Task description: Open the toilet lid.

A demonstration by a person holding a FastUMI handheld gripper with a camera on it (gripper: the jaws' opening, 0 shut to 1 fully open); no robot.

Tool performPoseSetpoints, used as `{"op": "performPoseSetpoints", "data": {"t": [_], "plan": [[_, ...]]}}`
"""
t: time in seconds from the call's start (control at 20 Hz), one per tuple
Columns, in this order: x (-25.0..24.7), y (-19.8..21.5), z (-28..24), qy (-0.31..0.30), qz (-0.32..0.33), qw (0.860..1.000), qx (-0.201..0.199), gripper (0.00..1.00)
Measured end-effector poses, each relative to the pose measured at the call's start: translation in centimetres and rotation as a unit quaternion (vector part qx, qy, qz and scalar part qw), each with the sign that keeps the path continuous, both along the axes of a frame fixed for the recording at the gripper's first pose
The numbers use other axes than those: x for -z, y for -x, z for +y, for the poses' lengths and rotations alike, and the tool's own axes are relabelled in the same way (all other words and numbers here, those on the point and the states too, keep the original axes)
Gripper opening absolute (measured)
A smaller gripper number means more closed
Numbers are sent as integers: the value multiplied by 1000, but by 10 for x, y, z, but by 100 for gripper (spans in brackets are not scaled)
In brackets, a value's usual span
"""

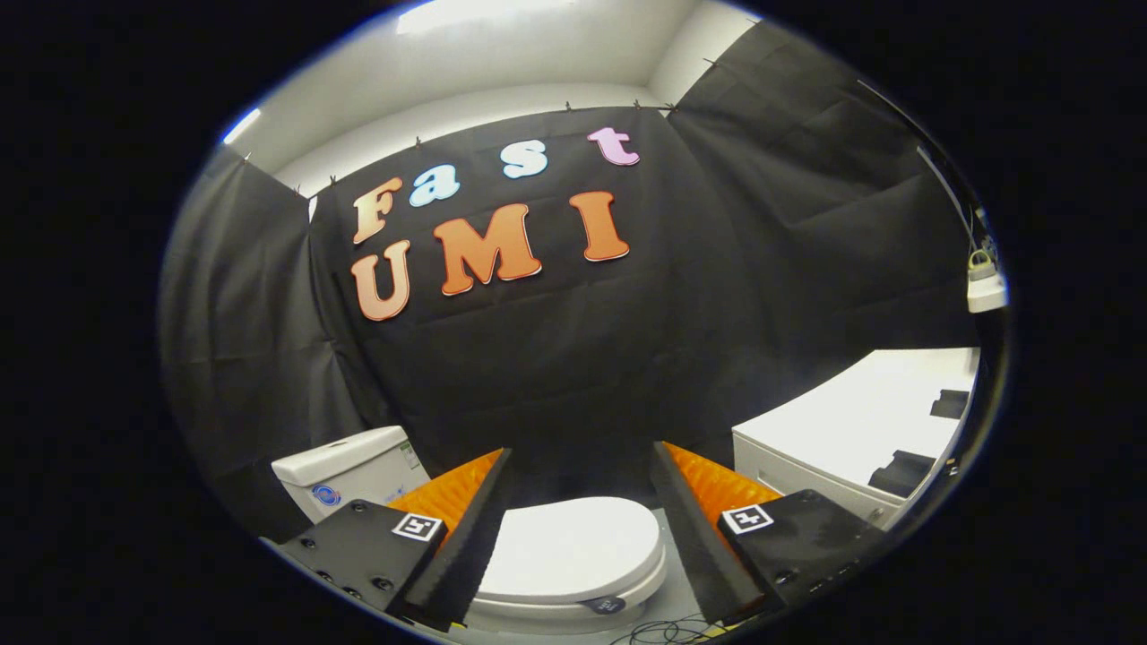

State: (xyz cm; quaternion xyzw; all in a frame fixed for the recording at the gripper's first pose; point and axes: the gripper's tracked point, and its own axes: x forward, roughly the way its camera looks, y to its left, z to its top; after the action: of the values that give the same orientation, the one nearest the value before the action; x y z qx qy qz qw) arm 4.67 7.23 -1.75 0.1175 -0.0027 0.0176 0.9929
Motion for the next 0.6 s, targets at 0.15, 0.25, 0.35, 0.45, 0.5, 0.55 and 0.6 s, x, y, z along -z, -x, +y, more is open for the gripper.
{"op": "performPoseSetpoints", "data": {"t": [0.15,0.25,0.35,0.45,0.5,0.55,0.6], "plan": [[30,-10,0,-10,22,1000,-7,98],[61,-14,4,-27,54,998,-17,99],[101,-14,11,-46,94,994,-29,99],[144,-18,12,-51,135,989,-26,99],[163,-20,12,-58,153,986,-23,99],[179,-17,11,-69,167,983,-23,99],[192,-16,11,-80,175,981,-25,99]]}}
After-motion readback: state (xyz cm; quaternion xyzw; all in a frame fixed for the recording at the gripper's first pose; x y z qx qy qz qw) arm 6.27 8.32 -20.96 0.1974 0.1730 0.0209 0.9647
